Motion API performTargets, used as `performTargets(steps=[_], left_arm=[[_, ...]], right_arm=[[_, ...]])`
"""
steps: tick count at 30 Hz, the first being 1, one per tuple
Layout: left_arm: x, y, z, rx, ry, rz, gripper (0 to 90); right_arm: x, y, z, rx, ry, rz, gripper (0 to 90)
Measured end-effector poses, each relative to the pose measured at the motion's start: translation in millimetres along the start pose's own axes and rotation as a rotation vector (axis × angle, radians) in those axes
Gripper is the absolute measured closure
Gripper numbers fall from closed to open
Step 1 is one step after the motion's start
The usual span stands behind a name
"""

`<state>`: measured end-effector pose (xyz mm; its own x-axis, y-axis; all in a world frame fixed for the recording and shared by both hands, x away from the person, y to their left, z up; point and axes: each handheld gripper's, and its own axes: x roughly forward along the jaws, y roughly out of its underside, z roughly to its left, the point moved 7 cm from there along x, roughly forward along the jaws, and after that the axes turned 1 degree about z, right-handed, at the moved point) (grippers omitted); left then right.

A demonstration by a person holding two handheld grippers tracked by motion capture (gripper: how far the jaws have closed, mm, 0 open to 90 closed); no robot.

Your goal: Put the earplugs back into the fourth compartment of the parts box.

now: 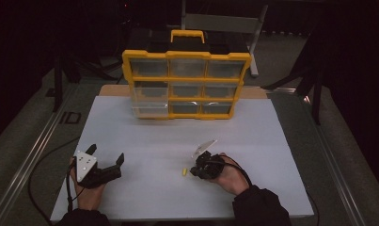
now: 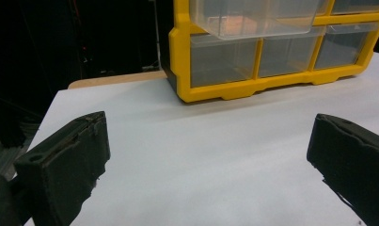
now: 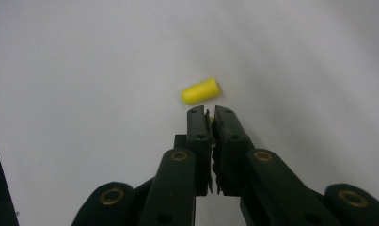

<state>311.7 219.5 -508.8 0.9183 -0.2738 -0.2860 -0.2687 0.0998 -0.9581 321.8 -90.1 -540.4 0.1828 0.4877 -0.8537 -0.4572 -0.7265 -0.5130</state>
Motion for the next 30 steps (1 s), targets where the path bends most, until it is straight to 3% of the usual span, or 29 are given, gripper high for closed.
performTargets(steps=[30], left_arm=[[0.1, 0.1, -0.2, 0.015, -0.007, 0.002, 0.8]], right_arm=[[-44.6, -44.1, -13.2, 0.049, 0.018, -0.097, 86.1]])
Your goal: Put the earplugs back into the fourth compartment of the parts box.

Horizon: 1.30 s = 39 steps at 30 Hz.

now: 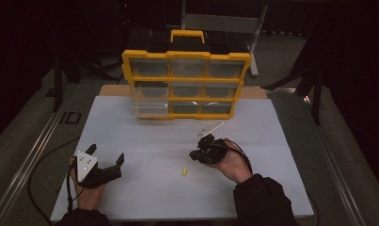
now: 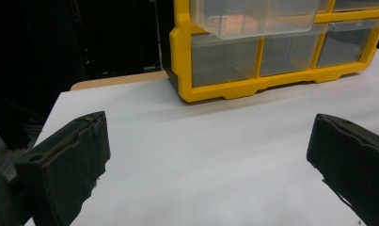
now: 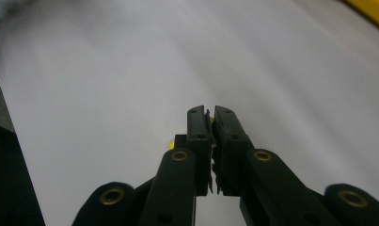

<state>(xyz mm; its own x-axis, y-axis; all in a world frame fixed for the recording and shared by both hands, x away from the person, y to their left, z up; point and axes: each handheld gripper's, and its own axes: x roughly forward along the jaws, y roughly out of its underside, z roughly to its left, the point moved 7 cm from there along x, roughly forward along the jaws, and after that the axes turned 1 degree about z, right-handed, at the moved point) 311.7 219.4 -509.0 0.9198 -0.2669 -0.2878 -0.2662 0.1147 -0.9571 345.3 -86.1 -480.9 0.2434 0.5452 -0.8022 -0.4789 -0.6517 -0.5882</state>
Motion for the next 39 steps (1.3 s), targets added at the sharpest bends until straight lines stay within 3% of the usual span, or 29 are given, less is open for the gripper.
performTargets(steps=[8, 24, 39], left_arm=[[0.2, 0.1, 0.2, 0.0, -0.001, -0.001, 0.8], [1.2, 0.8, 1.2, 0.004, -0.004, -0.001, 0.8], [0.4, 0.0, 2.0, 0.0, -0.004, -0.007, 0.8]], right_arm=[[-12.7, -20.9, -6.8, -0.028, 0.019, -0.006, 86.1], [-34.5, -73.4, -33.6, 0.006, 0.044, -0.079, 86.1], [-47.7, -123.5, -52.1, -0.001, 0.074, -0.158, 86.1]])
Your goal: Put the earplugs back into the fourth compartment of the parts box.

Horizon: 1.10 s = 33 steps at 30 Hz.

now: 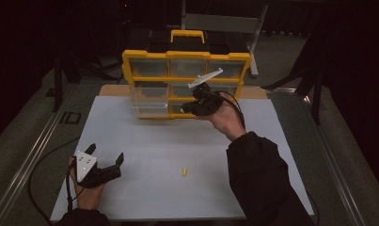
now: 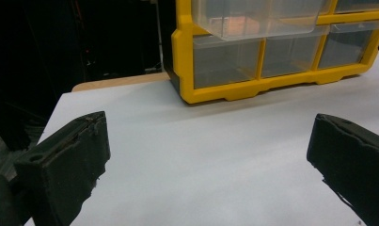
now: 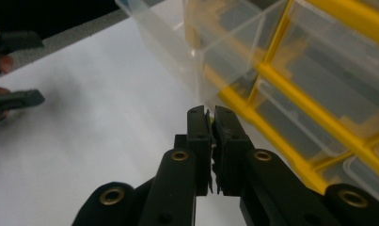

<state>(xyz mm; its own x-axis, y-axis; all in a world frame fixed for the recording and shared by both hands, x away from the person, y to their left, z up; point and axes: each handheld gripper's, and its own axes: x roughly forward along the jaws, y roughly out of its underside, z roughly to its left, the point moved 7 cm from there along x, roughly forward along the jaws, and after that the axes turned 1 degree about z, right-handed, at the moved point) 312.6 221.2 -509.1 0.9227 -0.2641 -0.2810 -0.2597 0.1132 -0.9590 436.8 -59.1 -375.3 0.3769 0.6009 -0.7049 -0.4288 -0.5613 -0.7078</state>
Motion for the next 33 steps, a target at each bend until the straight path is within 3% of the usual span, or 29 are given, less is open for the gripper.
performTargets(steps=[11, 22, 33], left_arm=[[-0.3, 0.0, 0.6, -0.002, -0.001, -0.001, 0.8], [-0.6, 0.0, 1.0, -0.004, 0.001, -0.001, 0.8], [-0.9, 0.2, 1.5, -0.006, 0.001, -0.001, 0.8]], right_arm=[[10.3, -29.3, -9.5, 0.019, 0.02, -0.021, 86.1], [16.9, -43.9, -18.1, 0.063, 0.021, -0.062, 86.0], [30.1, -53.1, -17.5, 0.07, 0.025, -0.075, 85.8]])
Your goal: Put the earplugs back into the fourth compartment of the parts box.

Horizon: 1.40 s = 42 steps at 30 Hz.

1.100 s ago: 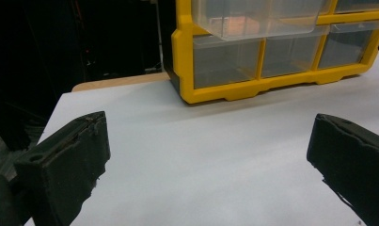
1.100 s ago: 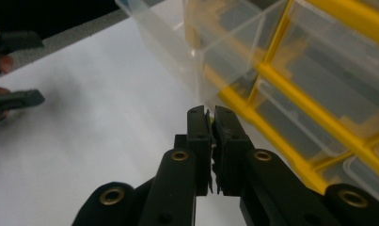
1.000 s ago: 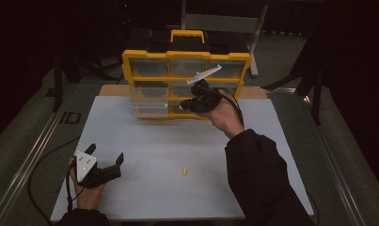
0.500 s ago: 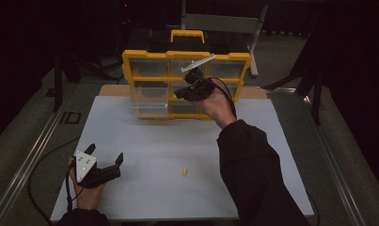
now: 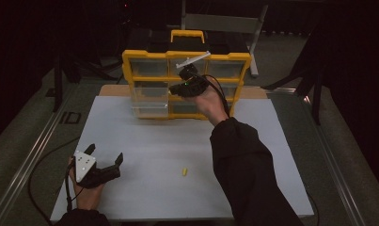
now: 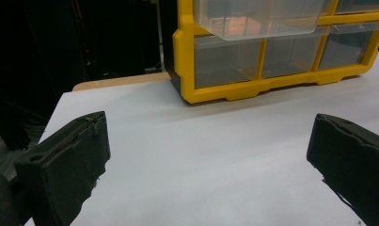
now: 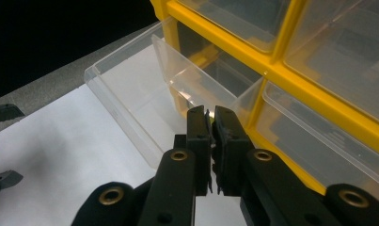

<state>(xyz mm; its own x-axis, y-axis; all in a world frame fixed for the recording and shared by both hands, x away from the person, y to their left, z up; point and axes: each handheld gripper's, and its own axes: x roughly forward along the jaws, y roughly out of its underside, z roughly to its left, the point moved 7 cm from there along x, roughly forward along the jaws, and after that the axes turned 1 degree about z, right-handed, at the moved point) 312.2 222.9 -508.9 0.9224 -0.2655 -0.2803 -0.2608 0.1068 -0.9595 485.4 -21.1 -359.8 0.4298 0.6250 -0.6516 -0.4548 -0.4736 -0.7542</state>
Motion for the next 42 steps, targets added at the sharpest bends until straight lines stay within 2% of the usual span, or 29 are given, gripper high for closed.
performTargets(steps=[7, 16, 24, 30, 37, 39, 40, 42], left_arm=[[-0.1, -0.1, 0.3, 0.0, 0.0, -0.001, 0.8], [0.1, 0.1, 0.5, -0.001, 0.004, 0.0, 0.8], [0.6, 0.3, 0.3, -0.002, 0.005, 0.0, 0.8], [0.6, 0.1, 0.7, -0.003, 0.005, -0.001, 0.8], [0.5, 0.2, 1.4, -0.001, 0.003, 0.0, 0.8], [0.5, 0.1, 1.2, -0.003, 0.004, -0.001, 0.8], [0.6, 0.1, 1.1, -0.002, 0.004, -0.001, 0.8], [0.6, 0.1, 0.8, -0.003, 0.004, -0.002, 0.8]], right_arm=[[9.5, -2.0, 7.7, 0.004, -0.014, 0.006, 85.5], [22.2, -3.4, 19.0, -0.019, -0.021, 0.024, 84.5], [26.0, -3.1, 22.1, -0.021, -0.031, 0.023, 81.5], [27.4, -2.6, 24.2, -0.02, -0.048, 0.018, 72.0], [24.0, -3.2, 24.7, -0.026, -0.062, -0.003, 52.1], [23.1, -3.0, 24.4, -0.026, -0.055, -0.002, 50.5], [20.9, -2.7, 23.8, -0.027, -0.052, -0.007, 43.6], [19.1, -1.9, 22.4, -0.025, -0.036, -0.001, 35.4]])
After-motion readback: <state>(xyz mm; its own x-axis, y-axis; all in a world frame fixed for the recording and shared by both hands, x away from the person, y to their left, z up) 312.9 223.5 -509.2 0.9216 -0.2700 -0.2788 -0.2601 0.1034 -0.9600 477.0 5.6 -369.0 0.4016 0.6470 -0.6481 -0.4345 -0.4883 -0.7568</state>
